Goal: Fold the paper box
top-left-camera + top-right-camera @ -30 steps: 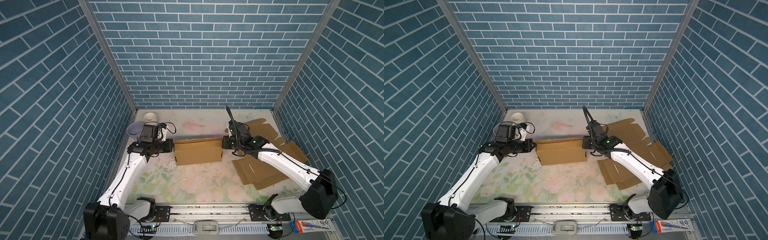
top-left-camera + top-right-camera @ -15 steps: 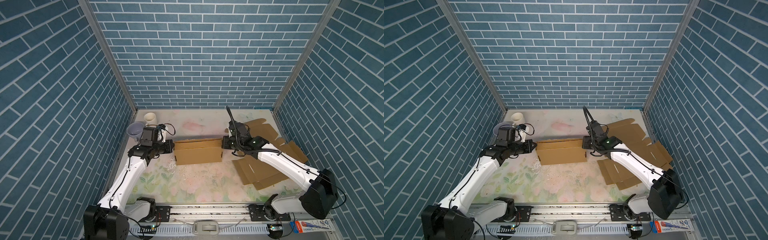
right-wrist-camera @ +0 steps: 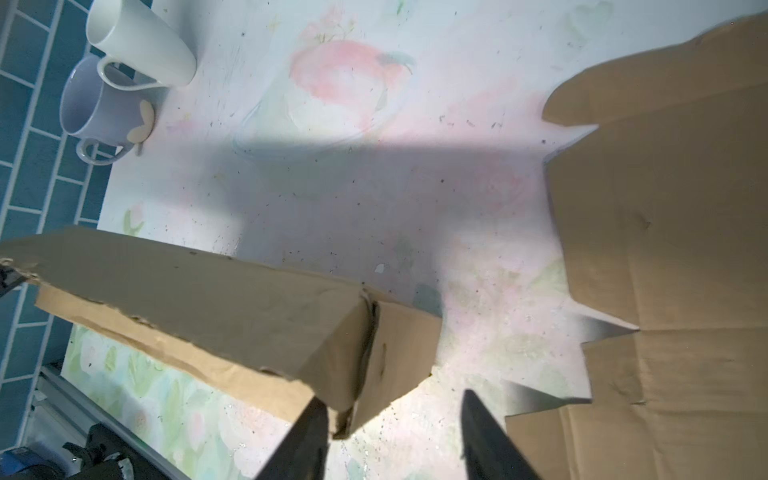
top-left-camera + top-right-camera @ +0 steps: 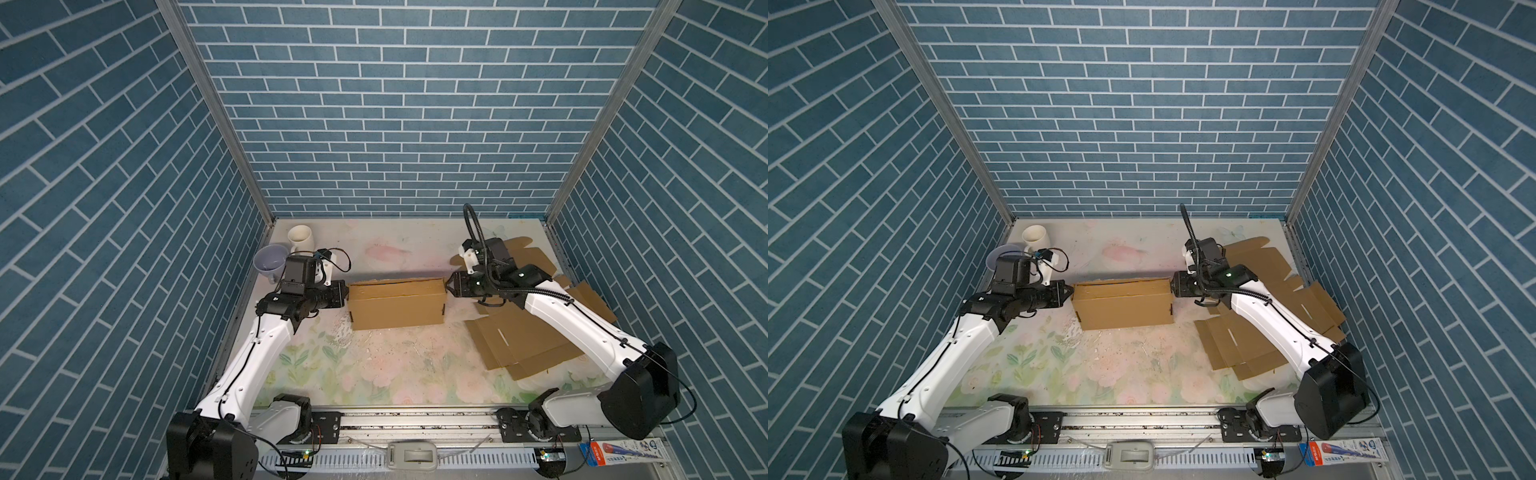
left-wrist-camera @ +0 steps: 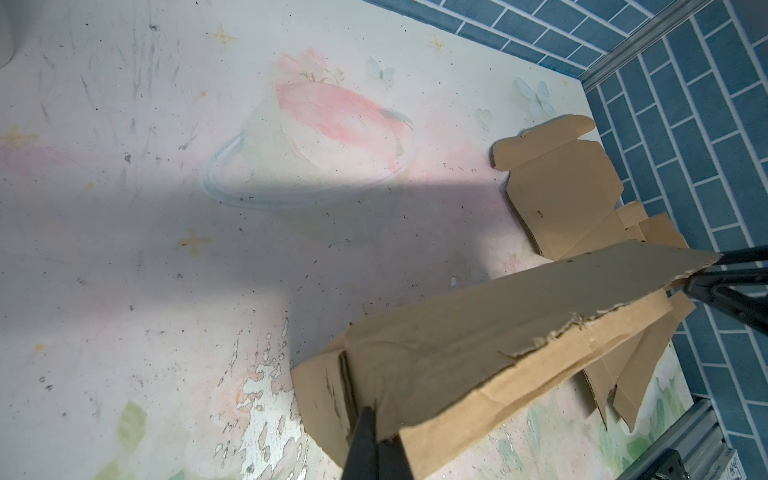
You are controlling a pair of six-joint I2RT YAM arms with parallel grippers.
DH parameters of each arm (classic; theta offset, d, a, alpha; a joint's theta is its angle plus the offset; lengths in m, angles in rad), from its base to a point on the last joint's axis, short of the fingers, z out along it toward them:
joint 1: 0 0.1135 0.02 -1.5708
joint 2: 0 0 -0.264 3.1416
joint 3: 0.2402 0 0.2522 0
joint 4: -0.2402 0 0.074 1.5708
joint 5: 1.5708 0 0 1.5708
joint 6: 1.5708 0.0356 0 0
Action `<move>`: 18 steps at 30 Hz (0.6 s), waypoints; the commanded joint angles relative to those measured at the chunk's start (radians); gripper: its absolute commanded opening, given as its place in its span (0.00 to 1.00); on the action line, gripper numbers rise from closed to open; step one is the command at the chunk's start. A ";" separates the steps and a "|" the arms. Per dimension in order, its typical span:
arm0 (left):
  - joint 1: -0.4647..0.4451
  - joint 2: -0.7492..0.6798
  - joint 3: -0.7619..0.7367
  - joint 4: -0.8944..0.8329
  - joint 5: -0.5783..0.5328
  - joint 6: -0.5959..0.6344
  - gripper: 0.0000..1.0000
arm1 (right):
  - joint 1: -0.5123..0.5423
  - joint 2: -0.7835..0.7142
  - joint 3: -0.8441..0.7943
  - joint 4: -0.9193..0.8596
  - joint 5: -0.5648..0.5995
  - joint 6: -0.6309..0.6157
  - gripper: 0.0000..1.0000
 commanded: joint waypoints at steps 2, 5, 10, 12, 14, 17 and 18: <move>0.000 0.006 -0.031 -0.098 -0.003 0.007 0.00 | 0.058 -0.038 0.132 -0.093 0.060 -0.405 0.68; 0.000 0.008 -0.032 -0.093 -0.005 0.006 0.00 | 0.129 0.000 0.174 -0.106 0.181 -0.630 0.72; -0.001 0.019 -0.028 -0.100 -0.007 0.012 0.00 | 0.221 0.072 0.200 -0.026 0.229 -0.930 0.78; -0.002 0.025 -0.020 -0.107 -0.011 0.021 0.00 | 0.234 0.099 0.219 0.011 0.180 -0.976 0.82; -0.004 0.030 -0.017 -0.107 -0.011 0.023 0.00 | 0.244 0.133 0.252 0.012 0.124 -0.998 0.89; -0.007 0.035 -0.022 -0.105 -0.015 0.027 0.00 | 0.259 0.191 0.302 -0.019 0.086 -1.030 0.90; -0.009 0.035 -0.025 -0.105 -0.015 0.026 0.00 | 0.263 0.204 0.313 -0.030 0.049 -1.038 0.90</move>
